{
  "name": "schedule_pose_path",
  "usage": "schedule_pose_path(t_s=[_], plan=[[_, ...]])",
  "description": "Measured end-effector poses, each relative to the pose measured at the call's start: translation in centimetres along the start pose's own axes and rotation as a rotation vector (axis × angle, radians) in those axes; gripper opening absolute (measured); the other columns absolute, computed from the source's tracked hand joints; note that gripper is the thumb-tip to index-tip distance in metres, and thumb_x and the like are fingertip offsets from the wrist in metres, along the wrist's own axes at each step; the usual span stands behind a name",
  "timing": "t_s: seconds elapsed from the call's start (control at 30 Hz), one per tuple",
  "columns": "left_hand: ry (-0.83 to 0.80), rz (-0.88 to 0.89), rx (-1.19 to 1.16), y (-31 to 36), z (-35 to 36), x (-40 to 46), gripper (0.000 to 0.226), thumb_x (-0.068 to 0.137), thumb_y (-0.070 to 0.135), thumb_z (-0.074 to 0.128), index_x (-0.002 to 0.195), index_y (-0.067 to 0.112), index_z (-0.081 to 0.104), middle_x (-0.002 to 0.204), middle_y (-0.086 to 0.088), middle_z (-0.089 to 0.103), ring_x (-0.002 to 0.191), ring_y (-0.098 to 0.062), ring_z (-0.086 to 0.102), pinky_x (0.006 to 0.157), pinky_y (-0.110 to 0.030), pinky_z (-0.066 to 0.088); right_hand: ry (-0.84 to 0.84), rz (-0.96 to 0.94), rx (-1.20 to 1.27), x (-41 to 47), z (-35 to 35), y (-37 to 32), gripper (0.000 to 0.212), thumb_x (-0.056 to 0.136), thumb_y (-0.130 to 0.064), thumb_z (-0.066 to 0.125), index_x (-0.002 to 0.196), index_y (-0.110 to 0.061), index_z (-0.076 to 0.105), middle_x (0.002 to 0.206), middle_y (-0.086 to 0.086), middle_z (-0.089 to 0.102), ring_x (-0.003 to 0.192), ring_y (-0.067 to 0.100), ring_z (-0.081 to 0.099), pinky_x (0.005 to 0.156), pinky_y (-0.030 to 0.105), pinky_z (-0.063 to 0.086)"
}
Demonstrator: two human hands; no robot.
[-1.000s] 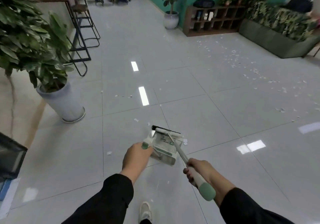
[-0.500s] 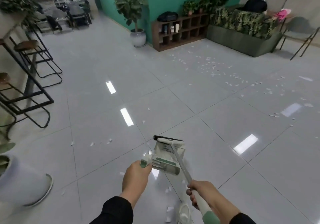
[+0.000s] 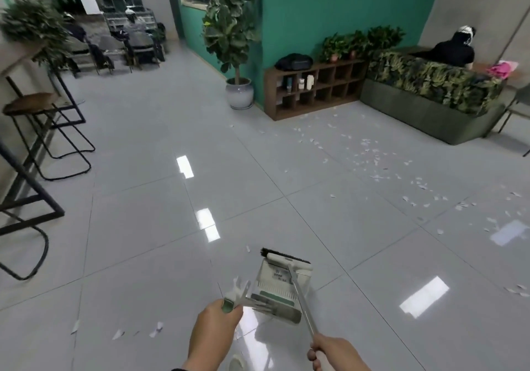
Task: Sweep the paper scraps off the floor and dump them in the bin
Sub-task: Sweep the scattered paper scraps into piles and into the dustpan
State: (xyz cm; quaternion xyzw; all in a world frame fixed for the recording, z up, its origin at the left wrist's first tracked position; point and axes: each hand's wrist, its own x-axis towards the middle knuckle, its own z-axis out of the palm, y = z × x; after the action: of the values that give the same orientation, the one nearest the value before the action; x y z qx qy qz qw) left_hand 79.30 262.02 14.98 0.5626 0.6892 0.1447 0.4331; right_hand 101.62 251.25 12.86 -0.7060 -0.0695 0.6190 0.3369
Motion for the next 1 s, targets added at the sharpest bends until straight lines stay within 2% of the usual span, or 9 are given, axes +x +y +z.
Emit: schedule_pose_path(t_s=[0.07,0.13,0.17,0.23,0.37,0.53,0.57,0.73,1.0], plan=[[-0.011,0.044,0.005,3.1,-0.6,5.6,0.027,0.092,0.034,0.064,0.08,0.009,0.067,0.064,0.0,0.058,0.061,-0.019,0.048,0.055,-0.029,0.034,-0.005,-0.017,0.021,3.1,0.6,-4.9,0.022,0.082,0.001,0.06,0.062,0.008,0.064,0.063,0.022,0.058,0.048,0.024,0.051,0.05,0.028,0.042],[-0.037,0.066,0.011,7.1,-1.3,16.6,0.029,0.092,0.034,0.063,0.075,0.01,0.063,0.062,0.001,0.055,0.06,-0.018,0.047,0.055,-0.03,0.033,0.01,-0.013,-0.002,10.7,2.5,-12.9,0.022,0.083,0.0,0.061,0.064,0.009,0.065,0.064,0.022,0.057,0.048,0.024,0.051,0.049,0.028,0.042],[-0.029,0.091,0.014,8.3,-1.7,16.7,0.031,0.093,0.034,0.062,0.072,0.012,0.06,0.061,0.001,0.053,0.059,-0.018,0.045,0.055,-0.03,0.032,0.02,-0.033,0.034,10.0,2.5,-13.7,0.02,0.084,0.0,0.062,0.066,0.01,0.065,0.064,0.022,0.057,0.048,0.024,0.051,0.049,0.028,0.042],[-0.059,0.089,0.018,12.6,-2.8,27.5,0.033,0.094,0.035,0.061,0.07,0.013,0.055,0.061,0.003,0.049,0.058,-0.017,0.042,0.054,-0.03,0.03,0.021,-0.02,0.048,17.1,4.3,-21.7,0.018,0.085,0.002,0.061,0.07,0.01,0.064,0.064,0.022,0.056,0.046,0.023,0.05,0.047,0.027,0.04],[-0.056,0.093,0.006,19.4,-4.9,36.5,0.036,0.095,0.038,0.061,0.081,0.005,0.063,0.064,0.002,0.052,0.058,-0.017,0.043,0.056,-0.029,0.032,0.022,-0.007,0.082,20.8,6.5,-30.4,0.019,0.084,0.0,0.06,0.066,0.004,0.063,0.068,0.022,0.055,0.048,0.024,0.049,0.048,0.028,0.04],[-0.023,0.101,0.006,29.1,-7.3,55.2,0.041,0.098,0.04,0.06,0.079,0.005,0.063,0.061,0.002,0.048,0.057,-0.016,0.039,0.054,-0.03,0.03,-0.019,-0.05,-0.003,31.8,9.2,-46.5,0.02,0.084,0.002,0.059,0.065,0.003,0.063,0.064,0.021,0.059,0.048,0.025,0.052,0.049,0.028,0.042],[-0.019,0.116,-0.004,29.8,-7.8,55.6,0.04,0.098,0.039,0.06,0.08,0.004,0.064,0.061,0.002,0.049,0.057,-0.016,0.04,0.055,-0.03,0.03,-0.012,-0.044,0.004,31.5,9.4,-47.3,0.021,0.083,0.001,0.059,0.063,0.003,0.064,0.065,0.022,0.06,0.049,0.025,0.053,0.05,0.028,0.043],[0.028,0.073,-0.017,37.7,-9.3,74.6,0.042,0.098,0.042,0.06,0.07,0.01,0.054,0.06,0.003,0.042,0.057,-0.017,0.035,0.056,-0.03,0.026,-0.084,-0.058,-0.119,46.5,12.1,-64.7,0.024,0.079,0.002,0.059,0.057,0.0,0.064,0.067,0.024,0.06,0.051,0.027,0.055,0.053,0.029,0.044],[0.104,-0.043,-0.017,46.2,-16.2,94.9,0.044,0.097,0.043,0.061,0.073,0.007,0.057,0.061,0.002,0.045,0.058,-0.018,0.037,0.057,-0.03,0.029,-0.176,-0.057,-0.108,59.8,19.9,-87.6,0.016,0.087,0.005,0.054,0.073,-0.002,0.052,0.067,0.02,0.054,0.046,0.022,0.045,0.047,0.025,0.037]])
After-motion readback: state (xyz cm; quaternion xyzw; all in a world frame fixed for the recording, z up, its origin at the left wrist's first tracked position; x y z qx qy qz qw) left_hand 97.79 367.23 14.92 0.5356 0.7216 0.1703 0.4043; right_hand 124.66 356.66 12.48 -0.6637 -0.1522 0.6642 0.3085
